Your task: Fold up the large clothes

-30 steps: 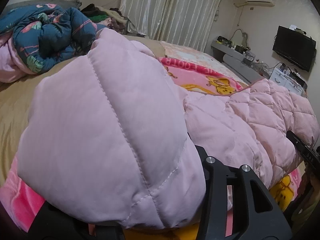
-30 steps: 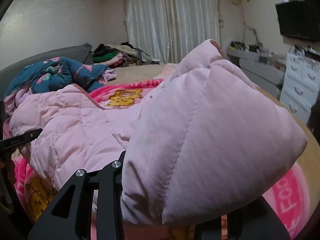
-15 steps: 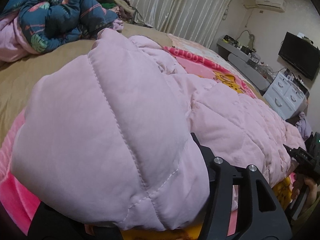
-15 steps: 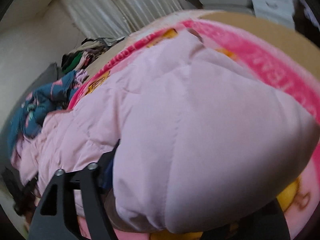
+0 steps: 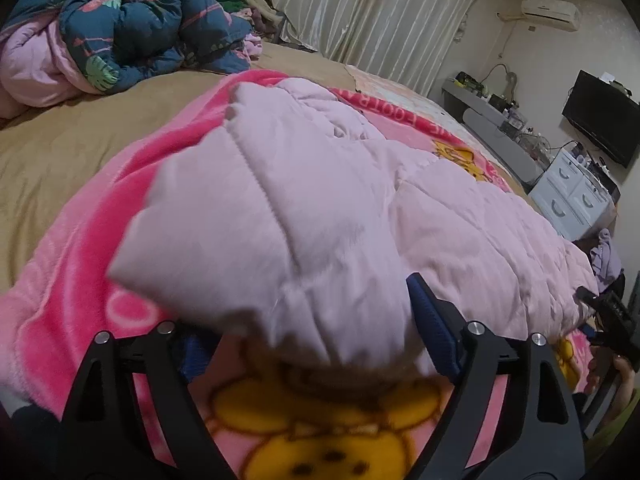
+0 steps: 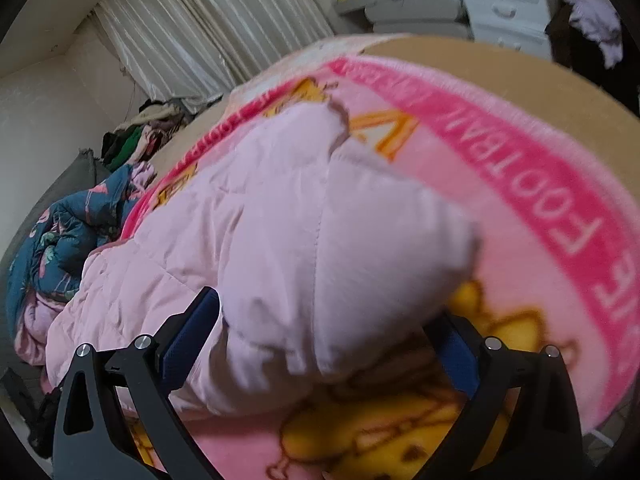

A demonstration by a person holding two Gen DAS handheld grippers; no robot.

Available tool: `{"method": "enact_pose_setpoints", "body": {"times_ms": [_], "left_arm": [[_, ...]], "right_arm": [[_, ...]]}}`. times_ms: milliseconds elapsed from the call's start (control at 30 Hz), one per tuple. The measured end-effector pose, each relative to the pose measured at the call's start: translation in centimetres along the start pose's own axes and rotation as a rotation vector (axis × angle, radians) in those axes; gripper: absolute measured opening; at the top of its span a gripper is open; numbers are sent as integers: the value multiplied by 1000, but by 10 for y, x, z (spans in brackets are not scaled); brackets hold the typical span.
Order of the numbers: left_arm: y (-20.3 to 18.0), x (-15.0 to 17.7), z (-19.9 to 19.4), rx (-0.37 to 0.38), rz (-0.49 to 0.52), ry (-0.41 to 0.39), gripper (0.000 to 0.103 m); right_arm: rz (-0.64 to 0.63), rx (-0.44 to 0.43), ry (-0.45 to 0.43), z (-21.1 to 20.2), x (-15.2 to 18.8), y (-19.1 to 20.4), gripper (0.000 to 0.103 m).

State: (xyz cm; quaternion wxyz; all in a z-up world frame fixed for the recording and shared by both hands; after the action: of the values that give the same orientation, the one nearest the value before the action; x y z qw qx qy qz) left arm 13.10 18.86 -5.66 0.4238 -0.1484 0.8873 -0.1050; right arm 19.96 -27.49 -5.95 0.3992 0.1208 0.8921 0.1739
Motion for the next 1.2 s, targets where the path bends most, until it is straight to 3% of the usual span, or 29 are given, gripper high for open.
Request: {"method": "enact_pose_setpoints", "body": {"times_ms": [167,400,667,767,900,1200], "left_arm": [[1,3,-24,-19,21,-20,94],[-15,5,-77,-47,109,-107,94],[-53,21,-114,8,143,-151,94],[-64,33,-116,8,155,-131,94],[-71,47,-115,-47,168,-125,94],[-84,76,-110,-30,194,-68,94]], "right_arm": [[-118,25,-109,-38,6,11,99],[-385,-5,-171,-93,43,54,99],[-559,-138,-169,-129,83,104,99],[-597,-158,-180,-140,92,119,99],[-626,-172,-178,-153,104,128,99],[-590,-139,-139,-157,122,116,99]]}}
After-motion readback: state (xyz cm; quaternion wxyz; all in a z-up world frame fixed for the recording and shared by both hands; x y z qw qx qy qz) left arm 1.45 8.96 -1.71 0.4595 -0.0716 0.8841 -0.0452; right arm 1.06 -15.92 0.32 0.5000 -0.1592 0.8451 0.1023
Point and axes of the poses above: each gripper's, at about its wrist camera, not at the fingertips, and z roughly the way its jaws point, y to its left, x to its underside, the point moved 4 cm from there along z, roughly the way its jaws point, and after that the axes turned 2 degrees about -y, right-handed, at the moved point
